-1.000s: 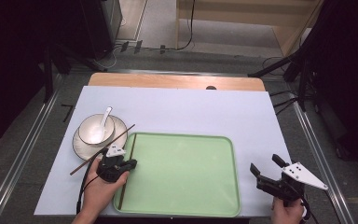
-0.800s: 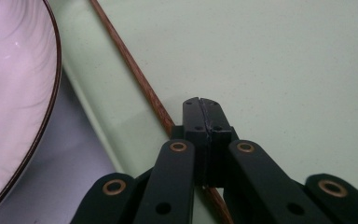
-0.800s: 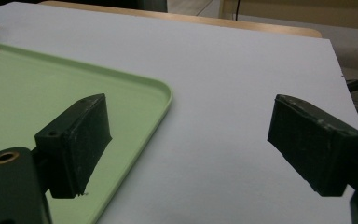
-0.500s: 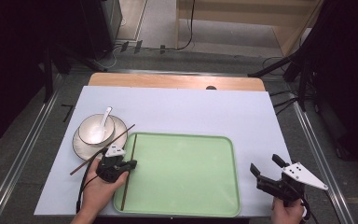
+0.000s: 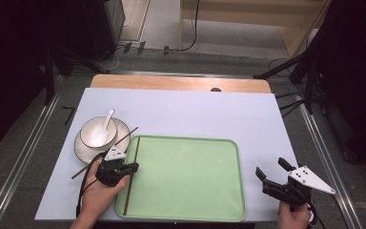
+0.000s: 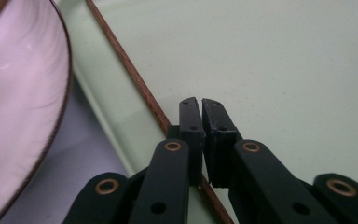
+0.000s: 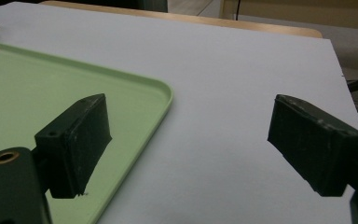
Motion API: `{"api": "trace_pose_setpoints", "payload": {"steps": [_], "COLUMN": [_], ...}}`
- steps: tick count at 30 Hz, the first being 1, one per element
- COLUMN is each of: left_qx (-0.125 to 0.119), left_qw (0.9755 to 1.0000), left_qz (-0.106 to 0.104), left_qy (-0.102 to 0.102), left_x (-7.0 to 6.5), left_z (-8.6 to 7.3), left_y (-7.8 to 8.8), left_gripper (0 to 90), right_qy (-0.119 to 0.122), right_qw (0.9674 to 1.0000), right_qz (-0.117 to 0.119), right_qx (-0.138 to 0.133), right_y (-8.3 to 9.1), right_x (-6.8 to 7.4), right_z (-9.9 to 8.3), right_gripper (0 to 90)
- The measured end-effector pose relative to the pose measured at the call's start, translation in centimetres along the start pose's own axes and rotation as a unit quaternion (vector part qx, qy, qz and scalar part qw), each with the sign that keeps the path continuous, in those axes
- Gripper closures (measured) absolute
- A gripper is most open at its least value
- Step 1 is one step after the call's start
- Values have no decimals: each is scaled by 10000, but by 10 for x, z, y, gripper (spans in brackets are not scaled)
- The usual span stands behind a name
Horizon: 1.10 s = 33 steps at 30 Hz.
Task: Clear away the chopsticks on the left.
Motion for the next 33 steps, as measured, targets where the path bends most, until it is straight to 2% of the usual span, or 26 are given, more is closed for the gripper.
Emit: {"api": "trace_pose_setpoints", "payload": {"steps": [3,4,5,8,9,18,21,22,25,29,33], "left_qx": [-102,-161,-161,-205,-212,-343,-377,-368,-327,-157,84], "left_qw": [9999,9998,9998,9996,9993,9976,9966,9957,9949,9946,9954], "left_qz": [58,88,88,213,311,593,724,828,922,1005,942], "left_qy": [-47,-40,-40,-3,5,51,142,176,228,205,150], "left_x": [6,11,11,21,28,49,57,62,68,73,71], "left_z": [2,2,2,-1,-4,-7,-9,-10,-12,-15,-18], "left_y": [16,27,27,43,51,77,80,80,78,73,67], "left_gripper": [805,798,793,787,787,778,765,758,732,719,778], "right_qy": [-1,-7,-7,-20,-2,7,4,-7,0,0,6], "right_qw": [10000,10000,10000,10000,10000,10000,10000,10000,10000,10000,10000], "right_qz": [-2,6,6,-4,-6,-8,-9,-8,-9,-2,-2], "right_qx": [-10,-12,-12,-1,-15,-12,-10,-1,-5,-3,6], "right_y": [1,1,1,0,0,0,0,0,0,0,0], "right_x": [-1,-1,-1,-1,-1,0,0,0,0,0,0], "right_z": [0,0,0,0,0,1,0,0,0,0,0], "right_gripper": [130,130,130,130,130,130,130,130,130,130,130]}}
Point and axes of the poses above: each handheld gripper's, and its own axes: y roughly backward along the jaws, z roughly out of its top, x roughly to its left, the point moved 6 cm from there along -y, roughly forward along the jaws, and after that the axes turned 13 degrees about -z, right-handed, at the moved point
